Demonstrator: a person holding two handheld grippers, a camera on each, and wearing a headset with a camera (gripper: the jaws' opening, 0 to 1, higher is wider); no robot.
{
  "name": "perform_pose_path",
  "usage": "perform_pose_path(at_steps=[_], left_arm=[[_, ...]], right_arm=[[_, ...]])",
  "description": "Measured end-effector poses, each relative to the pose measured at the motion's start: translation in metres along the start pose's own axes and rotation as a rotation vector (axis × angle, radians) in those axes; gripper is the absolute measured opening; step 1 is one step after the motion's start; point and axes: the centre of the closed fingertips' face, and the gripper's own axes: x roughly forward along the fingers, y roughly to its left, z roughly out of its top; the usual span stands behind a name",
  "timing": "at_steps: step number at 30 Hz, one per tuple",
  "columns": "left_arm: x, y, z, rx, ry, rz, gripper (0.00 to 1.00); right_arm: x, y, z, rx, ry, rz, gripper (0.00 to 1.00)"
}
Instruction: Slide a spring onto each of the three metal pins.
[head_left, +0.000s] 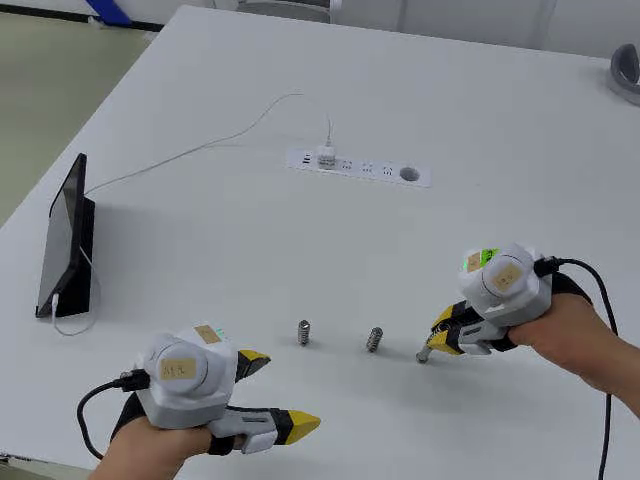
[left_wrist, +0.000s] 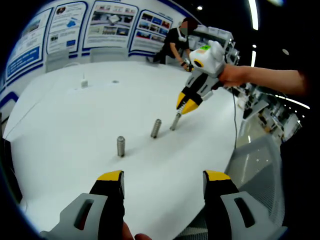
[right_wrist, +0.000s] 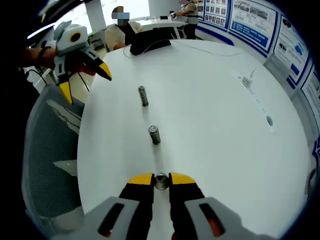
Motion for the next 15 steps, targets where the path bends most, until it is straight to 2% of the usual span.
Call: perform_pose_path(at_steps=[15], left_arm=[[-0.003, 0.004, -0.001, -0.005, -0.001, 0.009, 0.65]], right_arm=[[0.024, 0.001, -0.012, 0.001, 0.023, 0.01, 0.13]])
